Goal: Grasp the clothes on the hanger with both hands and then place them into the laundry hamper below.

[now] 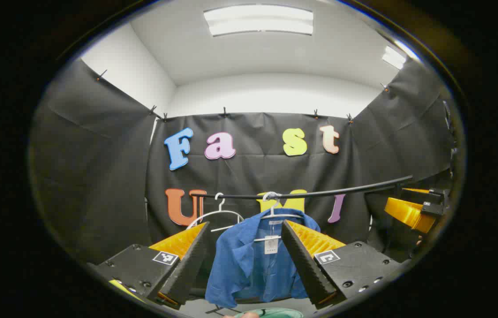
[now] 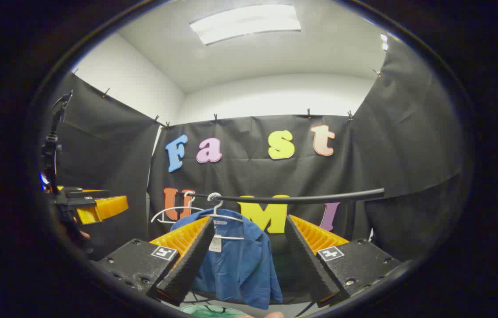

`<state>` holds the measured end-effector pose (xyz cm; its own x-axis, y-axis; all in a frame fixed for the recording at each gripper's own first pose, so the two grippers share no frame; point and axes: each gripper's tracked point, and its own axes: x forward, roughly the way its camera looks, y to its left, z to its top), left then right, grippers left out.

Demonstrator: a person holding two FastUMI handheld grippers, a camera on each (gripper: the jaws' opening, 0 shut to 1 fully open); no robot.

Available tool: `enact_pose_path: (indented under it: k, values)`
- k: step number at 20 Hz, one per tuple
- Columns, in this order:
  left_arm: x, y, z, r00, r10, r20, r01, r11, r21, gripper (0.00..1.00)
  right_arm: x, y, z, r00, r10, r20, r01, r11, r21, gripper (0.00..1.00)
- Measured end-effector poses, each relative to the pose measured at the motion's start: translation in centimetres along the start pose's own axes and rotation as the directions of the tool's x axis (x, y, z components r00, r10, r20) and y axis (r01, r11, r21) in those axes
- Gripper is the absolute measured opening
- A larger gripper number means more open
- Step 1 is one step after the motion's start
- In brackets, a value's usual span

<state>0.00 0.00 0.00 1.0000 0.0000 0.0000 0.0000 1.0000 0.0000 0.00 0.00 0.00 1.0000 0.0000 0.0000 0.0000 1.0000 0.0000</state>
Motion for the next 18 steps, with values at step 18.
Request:
enact_pose_path:
  k: [18]
  values:
    - [2.3, 3.7, -3.0, 0.999, 0.029, -0.032, -0.029, 1.000, 0.002, 0.96, 5.7, 3.0, -4.7, 0.990, -0.100, -0.103, 0.097, 0.995, -0.035, 1.00]
